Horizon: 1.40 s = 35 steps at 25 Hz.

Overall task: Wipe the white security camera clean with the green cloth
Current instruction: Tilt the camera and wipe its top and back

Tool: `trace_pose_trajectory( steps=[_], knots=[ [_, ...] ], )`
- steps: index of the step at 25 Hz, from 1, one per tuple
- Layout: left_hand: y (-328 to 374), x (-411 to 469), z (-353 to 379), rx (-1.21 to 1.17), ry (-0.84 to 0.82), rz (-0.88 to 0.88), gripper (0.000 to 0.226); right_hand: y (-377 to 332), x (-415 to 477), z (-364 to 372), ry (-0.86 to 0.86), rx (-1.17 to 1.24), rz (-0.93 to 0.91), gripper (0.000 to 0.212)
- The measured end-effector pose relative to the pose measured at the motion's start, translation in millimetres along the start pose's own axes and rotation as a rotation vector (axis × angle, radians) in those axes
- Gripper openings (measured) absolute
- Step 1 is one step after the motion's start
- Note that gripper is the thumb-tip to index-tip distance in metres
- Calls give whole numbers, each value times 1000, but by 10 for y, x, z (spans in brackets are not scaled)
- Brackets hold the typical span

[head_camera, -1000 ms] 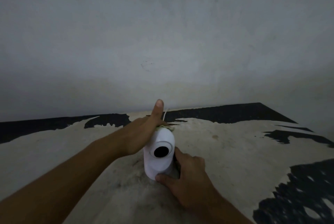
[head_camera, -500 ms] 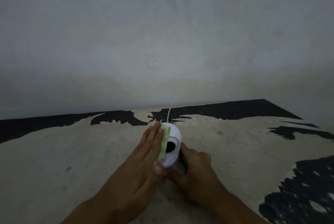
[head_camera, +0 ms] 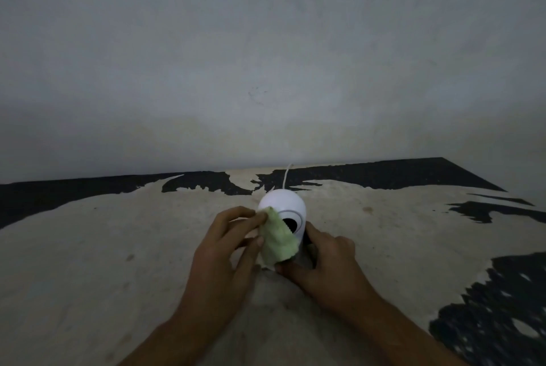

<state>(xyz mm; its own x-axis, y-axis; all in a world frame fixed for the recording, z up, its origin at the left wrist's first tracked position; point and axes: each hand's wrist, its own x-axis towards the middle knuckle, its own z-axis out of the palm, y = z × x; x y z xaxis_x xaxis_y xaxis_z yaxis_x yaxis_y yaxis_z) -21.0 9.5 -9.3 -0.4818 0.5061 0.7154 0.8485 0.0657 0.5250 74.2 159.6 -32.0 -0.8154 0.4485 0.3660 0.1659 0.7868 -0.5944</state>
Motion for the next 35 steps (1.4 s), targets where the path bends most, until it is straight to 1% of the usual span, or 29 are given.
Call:
trace_pose_trajectory(
  steps=[1, 3, 6, 9, 11, 14, 17, 22, 25, 27, 29, 31, 35],
  knots=[
    [7, 22, 26, -44, 39, -57, 23, -3, 0, -4, -1, -1, 2, 59],
    [2, 45, 57, -102, 64, -169, 18, -1, 2, -7, -4, 4, -1, 60],
    [-3, 83, 73, -174, 66, -263, 23, 26, 6, -1, -7, 10, -11, 56],
    [17, 129, 75, -239, 81, -277, 28, 35, 16, -3, -23, -12, -4, 58],
    [24, 168, 91, -267, 117, -279, 26, 34, 25, -19, -27, -18, 1, 60],
    [58, 219, 142, -242, 136, -269, 26, 28, 27, -30, -27, -33, 1, 59],
    [132, 288, 202, -199, 119, -280, 42, 9, 8, -31, -38, -35, -5, 58],
    [184, 396, 337, -103, 86, -343, 80, -14, 3, -74, -1, -43, -22, 69],
    [109, 352, 320, -113, 95, -407, 93, -29, -1, -90, 1, -48, -18, 56],
    [41, 296, 287, -146, 91, -479, 101, -28, 5, -87, -8, -48, -22, 53],
    [-20, 254, 251, -164, 60, -533, 107, -23, 9, -82, -18, -57, -20, 56],
    [-78, 225, 216, -155, 11, -545, 108, -24, 11, -83, -28, -59, -10, 58],
    [-155, 198, 115, -98, -21, -495, 96, -18, 8, -72, -28, -56, -12, 57]
  ],
)
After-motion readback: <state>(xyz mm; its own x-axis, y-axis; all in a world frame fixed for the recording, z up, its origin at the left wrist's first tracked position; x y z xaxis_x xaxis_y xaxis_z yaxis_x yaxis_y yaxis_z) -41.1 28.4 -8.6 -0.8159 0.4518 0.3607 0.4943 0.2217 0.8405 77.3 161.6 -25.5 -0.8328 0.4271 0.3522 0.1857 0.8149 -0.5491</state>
